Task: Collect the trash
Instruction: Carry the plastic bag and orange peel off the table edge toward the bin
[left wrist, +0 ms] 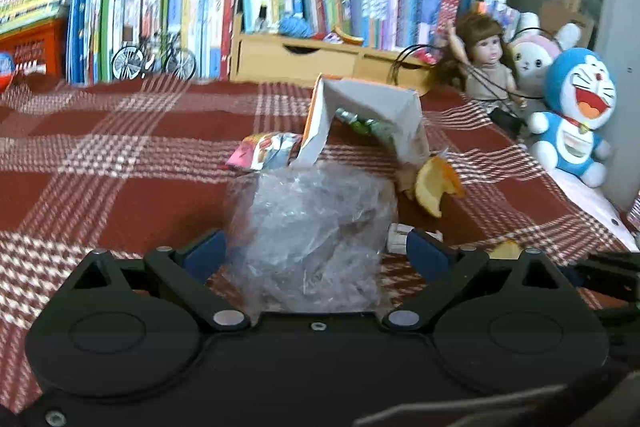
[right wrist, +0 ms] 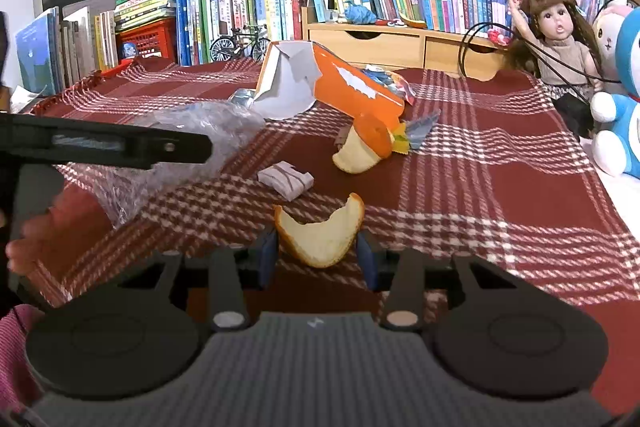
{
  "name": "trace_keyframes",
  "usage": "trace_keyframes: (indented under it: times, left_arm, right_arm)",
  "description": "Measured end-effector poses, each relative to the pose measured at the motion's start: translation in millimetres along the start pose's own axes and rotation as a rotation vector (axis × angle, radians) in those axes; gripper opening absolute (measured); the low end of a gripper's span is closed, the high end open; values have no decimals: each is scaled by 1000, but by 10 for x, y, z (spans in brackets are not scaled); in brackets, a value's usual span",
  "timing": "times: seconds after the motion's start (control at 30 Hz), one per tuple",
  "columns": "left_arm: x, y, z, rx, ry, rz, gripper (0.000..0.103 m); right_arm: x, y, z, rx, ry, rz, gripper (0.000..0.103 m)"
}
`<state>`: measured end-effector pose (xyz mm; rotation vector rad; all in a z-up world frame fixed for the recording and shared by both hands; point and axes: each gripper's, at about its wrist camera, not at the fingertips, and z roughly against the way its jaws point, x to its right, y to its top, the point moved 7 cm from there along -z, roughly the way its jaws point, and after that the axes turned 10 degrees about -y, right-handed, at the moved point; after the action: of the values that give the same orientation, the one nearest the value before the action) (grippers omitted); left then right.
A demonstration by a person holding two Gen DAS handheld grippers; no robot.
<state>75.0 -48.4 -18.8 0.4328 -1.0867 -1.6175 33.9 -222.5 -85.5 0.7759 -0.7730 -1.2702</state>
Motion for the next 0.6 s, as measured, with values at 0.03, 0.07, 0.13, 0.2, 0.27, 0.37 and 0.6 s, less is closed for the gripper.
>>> trace_keyframes:
  times: [0.03, 0.07, 0.13, 0.2, 0.27, 0.37, 0.6]
  left_arm:
    - [-25, -12, -24, -3, -1, 10, 87]
    - [-40, -22, -37, -9, 1, 17, 74]
    - [-54, -39, -26, -19, 7, 14, 66]
    - [-45, -45, 34, -13, 15, -11, 61]
    - [-17, -43, 119, 4, 17, -43, 58]
    - [49, -22, 281, 31, 14, -81, 57]
    - [136, -2, 711, 90, 1, -112, 57]
  right_arm:
    - [3, -6, 1, -1, 1, -2, 48]
    - [3, -11, -2, -3, 3, -3, 48]
    - [-6, -23, -2, -3, 5, -3, 48]
    - [-20, -26, 6, -2, 10, -3, 48]
    - [-38, -23, 20, 1, 16, -5, 48]
    - [-71, -16, 45, 6, 24, -5, 48]
    - [-166, -7, 158, 15, 45, -2, 48]
